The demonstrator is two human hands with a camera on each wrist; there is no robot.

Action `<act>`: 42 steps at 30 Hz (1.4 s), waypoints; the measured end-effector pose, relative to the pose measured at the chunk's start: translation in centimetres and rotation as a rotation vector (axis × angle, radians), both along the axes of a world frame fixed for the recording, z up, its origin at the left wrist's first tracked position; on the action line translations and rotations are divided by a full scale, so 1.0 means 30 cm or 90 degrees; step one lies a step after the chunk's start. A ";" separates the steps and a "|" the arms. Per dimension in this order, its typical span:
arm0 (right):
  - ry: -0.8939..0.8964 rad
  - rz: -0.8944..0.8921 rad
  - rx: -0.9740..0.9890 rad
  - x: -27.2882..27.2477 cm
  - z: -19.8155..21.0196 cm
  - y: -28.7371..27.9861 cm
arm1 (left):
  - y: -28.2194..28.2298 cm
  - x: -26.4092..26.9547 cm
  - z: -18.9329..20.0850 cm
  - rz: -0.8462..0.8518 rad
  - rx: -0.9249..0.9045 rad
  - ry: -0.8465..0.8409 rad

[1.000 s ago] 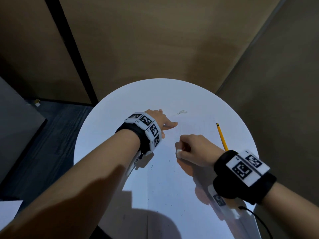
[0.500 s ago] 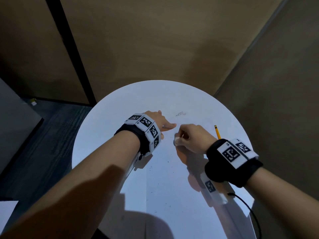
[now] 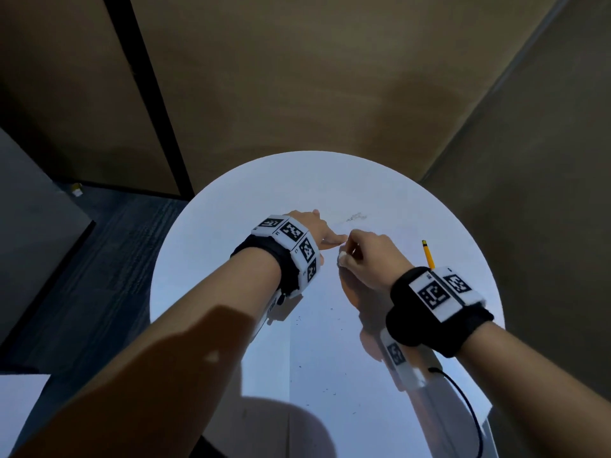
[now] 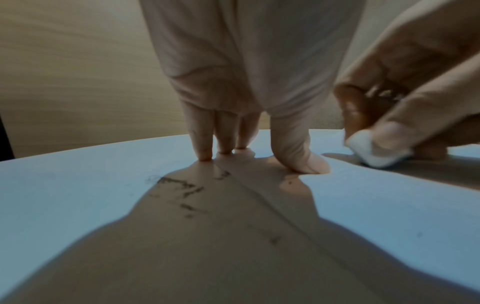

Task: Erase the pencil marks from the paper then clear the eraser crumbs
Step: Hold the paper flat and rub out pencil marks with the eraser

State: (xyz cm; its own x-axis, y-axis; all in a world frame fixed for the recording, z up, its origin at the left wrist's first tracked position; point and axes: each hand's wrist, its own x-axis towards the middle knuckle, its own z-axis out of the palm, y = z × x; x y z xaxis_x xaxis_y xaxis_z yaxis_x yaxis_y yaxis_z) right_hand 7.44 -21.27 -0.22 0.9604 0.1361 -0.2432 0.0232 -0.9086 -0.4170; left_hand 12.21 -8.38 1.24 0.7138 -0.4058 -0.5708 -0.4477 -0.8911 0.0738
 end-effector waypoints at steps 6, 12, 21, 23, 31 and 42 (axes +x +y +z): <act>0.105 0.100 -0.040 -0.009 0.040 -0.010 | 0.000 0.004 0.004 0.025 -0.015 0.017; 0.000 0.019 0.016 -0.024 -0.009 0.005 | -0.008 -0.002 0.010 0.032 0.003 0.013; 0.002 0.008 0.024 -0.002 0.015 0.003 | -0.005 -0.006 0.013 0.047 -0.009 0.020; 0.050 0.069 -0.001 -0.020 0.010 -0.004 | -0.003 -0.004 0.017 0.048 -0.012 0.023; -0.011 0.017 -0.001 -0.013 0.001 -0.013 | -0.002 -0.005 0.009 0.020 0.003 0.009; -0.024 0.037 0.020 -0.033 -0.015 -0.027 | 0.000 -0.002 0.003 0.027 0.001 0.010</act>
